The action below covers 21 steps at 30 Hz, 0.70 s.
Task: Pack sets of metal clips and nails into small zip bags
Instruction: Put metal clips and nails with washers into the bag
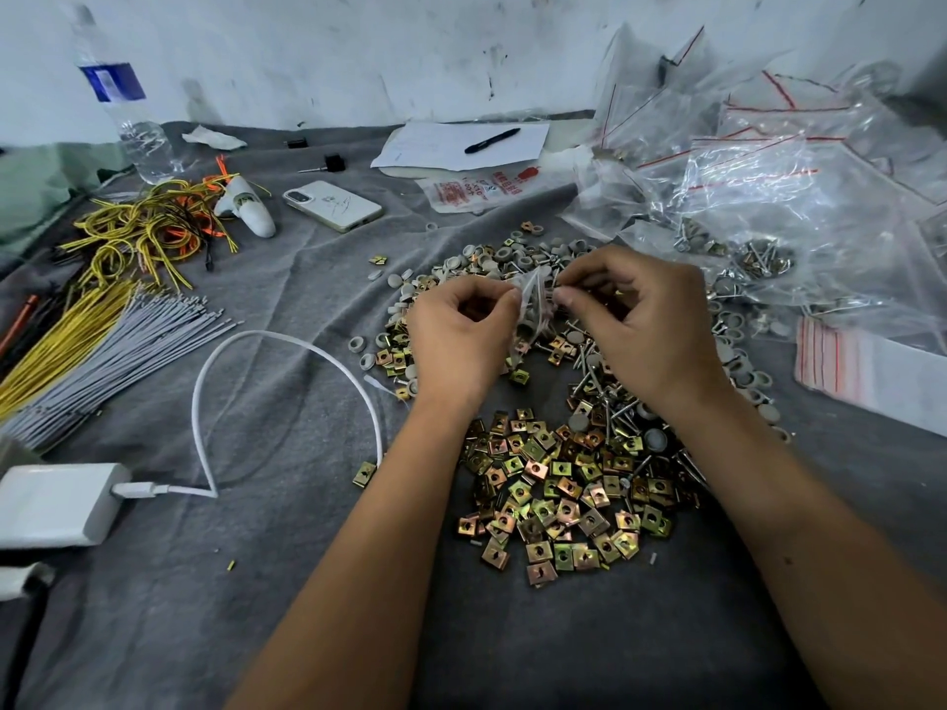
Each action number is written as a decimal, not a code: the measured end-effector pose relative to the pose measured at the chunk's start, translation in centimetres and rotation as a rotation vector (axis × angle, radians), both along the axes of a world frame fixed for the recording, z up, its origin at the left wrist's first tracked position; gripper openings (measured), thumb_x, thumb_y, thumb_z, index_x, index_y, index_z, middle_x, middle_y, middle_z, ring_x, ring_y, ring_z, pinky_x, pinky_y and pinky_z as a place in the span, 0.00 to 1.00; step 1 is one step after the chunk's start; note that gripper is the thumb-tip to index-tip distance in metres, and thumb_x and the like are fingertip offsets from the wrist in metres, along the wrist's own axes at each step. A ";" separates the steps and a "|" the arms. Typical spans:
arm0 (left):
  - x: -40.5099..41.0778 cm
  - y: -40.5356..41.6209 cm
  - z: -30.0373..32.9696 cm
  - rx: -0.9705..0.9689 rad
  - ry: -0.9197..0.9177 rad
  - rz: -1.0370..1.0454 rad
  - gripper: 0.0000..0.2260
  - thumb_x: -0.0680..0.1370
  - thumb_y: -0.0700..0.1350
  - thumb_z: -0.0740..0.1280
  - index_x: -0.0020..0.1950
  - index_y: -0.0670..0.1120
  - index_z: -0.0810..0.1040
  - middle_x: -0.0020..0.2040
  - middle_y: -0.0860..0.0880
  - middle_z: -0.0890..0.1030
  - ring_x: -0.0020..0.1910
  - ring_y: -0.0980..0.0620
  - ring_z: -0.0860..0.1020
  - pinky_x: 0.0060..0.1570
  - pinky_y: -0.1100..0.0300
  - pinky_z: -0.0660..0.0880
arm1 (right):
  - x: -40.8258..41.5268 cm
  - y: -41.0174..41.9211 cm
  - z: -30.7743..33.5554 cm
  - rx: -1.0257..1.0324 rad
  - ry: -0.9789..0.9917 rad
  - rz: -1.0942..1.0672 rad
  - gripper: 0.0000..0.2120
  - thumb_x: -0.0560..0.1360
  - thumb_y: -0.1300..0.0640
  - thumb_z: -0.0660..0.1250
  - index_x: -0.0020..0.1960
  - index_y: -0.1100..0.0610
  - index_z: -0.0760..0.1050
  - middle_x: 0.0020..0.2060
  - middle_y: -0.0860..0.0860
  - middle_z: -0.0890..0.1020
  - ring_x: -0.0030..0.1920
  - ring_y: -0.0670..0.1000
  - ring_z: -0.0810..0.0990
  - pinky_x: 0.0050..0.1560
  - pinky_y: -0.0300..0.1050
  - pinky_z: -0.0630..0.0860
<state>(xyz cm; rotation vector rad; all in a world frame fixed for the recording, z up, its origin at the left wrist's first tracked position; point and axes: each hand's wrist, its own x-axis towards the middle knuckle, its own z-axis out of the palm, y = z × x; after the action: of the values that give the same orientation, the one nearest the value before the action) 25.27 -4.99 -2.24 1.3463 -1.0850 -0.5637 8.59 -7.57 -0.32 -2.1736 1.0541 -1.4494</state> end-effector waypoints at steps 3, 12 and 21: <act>0.0 -0.1 -0.1 0.000 0.020 0.011 0.05 0.77 0.41 0.75 0.42 0.48 0.86 0.35 0.53 0.85 0.28 0.61 0.75 0.30 0.66 0.72 | -0.2 -0.3 -0.1 0.020 -0.017 -0.054 0.04 0.76 0.60 0.75 0.51 0.55 0.84 0.43 0.47 0.85 0.43 0.43 0.83 0.45 0.37 0.80; 0.0 0.4 0.5 -0.142 0.055 0.147 0.04 0.76 0.38 0.74 0.44 0.46 0.87 0.31 0.58 0.82 0.30 0.63 0.75 0.32 0.70 0.71 | 0.2 -1.0 -1.4 0.093 0.652 0.014 0.16 0.79 0.59 0.70 0.66 0.53 0.80 0.61 0.51 0.75 0.65 0.53 0.71 0.66 0.51 0.73; 0.1 0.2 0.2 -0.139 0.045 0.128 0.03 0.77 0.39 0.74 0.45 0.46 0.87 0.32 0.58 0.81 0.31 0.61 0.75 0.34 0.67 0.72 | 0.0 -0.6 -1.1 0.174 0.571 -0.021 0.10 0.76 0.57 0.74 0.56 0.54 0.79 0.53 0.50 0.82 0.55 0.52 0.78 0.54 0.46 0.74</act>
<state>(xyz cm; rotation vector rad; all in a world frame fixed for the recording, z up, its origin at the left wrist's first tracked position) 25.37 -4.81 -2.05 1.2656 -0.9760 -0.4149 8.62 -8.17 -1.42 -2.5058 1.3215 -0.7093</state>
